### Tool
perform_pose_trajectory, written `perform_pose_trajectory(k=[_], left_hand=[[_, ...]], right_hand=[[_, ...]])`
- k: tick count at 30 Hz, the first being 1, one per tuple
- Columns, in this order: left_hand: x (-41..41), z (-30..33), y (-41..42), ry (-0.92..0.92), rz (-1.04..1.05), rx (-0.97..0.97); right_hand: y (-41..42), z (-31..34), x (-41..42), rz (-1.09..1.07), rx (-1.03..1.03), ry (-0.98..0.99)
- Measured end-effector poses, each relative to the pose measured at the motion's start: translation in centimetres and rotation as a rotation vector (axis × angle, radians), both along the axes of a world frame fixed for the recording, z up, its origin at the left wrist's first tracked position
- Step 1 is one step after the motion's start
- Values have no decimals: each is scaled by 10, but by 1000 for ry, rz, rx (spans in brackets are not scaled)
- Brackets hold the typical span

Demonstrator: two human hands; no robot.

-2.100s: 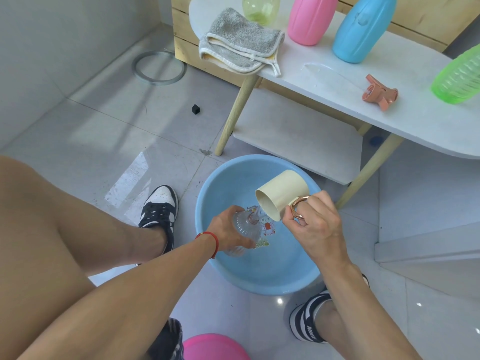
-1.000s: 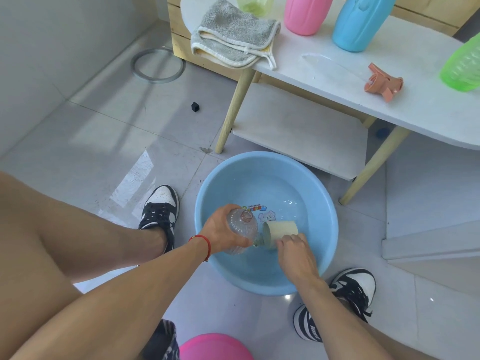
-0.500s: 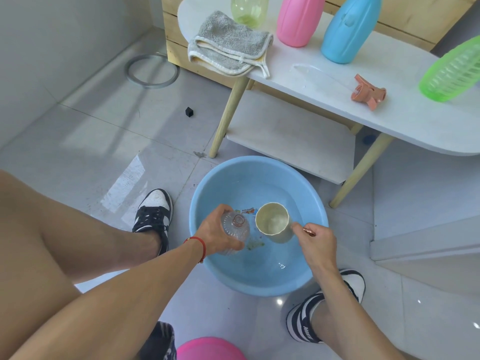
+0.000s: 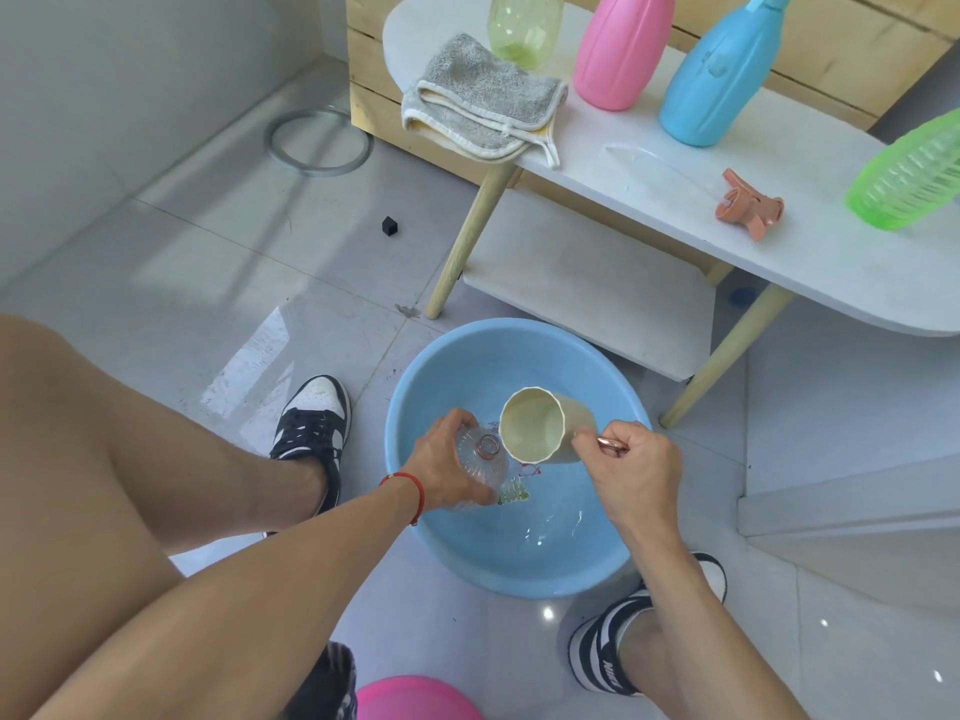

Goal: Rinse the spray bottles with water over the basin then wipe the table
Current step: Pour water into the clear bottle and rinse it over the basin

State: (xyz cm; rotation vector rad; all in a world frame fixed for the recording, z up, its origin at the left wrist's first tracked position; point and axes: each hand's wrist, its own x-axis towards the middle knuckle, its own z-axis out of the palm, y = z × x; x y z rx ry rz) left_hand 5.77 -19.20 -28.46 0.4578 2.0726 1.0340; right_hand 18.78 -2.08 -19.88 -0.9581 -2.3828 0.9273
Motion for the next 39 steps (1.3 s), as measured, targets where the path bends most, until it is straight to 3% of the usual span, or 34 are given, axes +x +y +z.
perform_pose_trajectory(k=[11, 39], left_hand=[[0, 1, 0, -15, -6, -15], [2, -5, 4, 31, -28, -20]], right_hand=[[-5, 4, -3, 96, 218, -23], [-4, 9, -6, 164, 390, 33]])
